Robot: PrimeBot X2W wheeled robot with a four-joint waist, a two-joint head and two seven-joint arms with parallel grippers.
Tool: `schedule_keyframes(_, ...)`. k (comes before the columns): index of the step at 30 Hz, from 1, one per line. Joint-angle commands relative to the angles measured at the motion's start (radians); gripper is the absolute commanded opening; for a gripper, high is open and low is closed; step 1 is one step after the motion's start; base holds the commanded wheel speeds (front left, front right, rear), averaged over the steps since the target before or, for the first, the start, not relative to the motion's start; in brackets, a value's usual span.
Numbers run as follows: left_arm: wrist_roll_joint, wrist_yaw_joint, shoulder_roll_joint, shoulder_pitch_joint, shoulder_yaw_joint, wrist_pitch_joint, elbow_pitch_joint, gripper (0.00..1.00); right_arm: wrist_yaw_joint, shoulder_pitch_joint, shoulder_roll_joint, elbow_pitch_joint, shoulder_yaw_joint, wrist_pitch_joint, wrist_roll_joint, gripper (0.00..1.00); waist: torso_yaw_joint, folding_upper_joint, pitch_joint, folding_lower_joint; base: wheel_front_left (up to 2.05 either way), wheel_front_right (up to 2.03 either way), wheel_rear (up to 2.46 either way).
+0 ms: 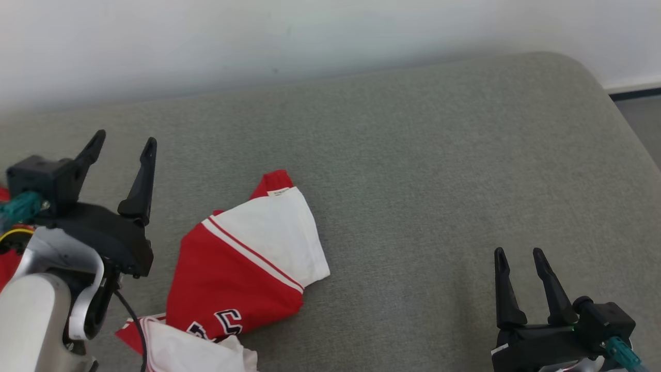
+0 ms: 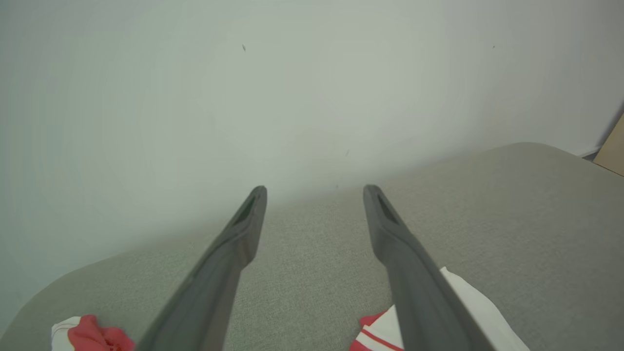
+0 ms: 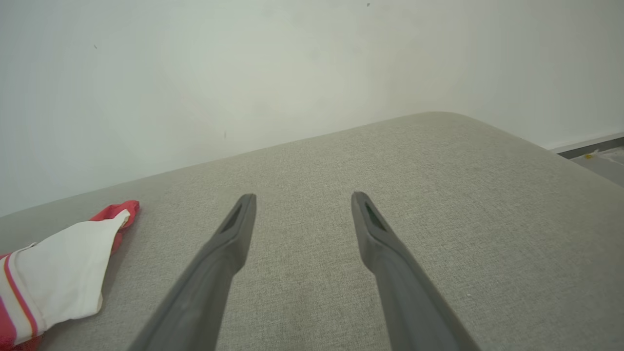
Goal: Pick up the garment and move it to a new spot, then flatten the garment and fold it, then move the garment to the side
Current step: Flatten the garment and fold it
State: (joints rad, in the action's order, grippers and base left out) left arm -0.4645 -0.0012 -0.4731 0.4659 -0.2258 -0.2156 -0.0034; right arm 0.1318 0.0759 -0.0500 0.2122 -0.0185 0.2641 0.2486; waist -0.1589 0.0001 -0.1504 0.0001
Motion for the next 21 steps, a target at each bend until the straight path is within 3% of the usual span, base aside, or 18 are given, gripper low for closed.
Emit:
schedule_keyframes(1,-0.005,-0.012,-0.014,0.018,-0.014,-0.039,0.021,1.0,-0.002,0.013,-0.001,0.003,-0.002,0.0,0.01,1.0,-0.048,-0.0001,-0.045,-0.0001,0.0,0.0,0.0)
schedule_keyframes(14,-0.045,-0.068,-0.071,0.018,-0.088,-0.256,0.184,1.0,-0.002,0.037,-0.001,0.015,-0.018,0.0,0.03,1.0,-0.088,-0.0001,-0.068,-0.0001,0.0,0.0,0.0)
schedule_keyframes(21,-0.094,-0.086,-0.056,0.007,-0.123,-0.335,0.257,1.0,-0.002,0.044,-0.001,0.018,-0.019,0.0,0.027,1.0,-0.098,-0.0001,-0.076,-0.0001,0.0,0.0,0.0)
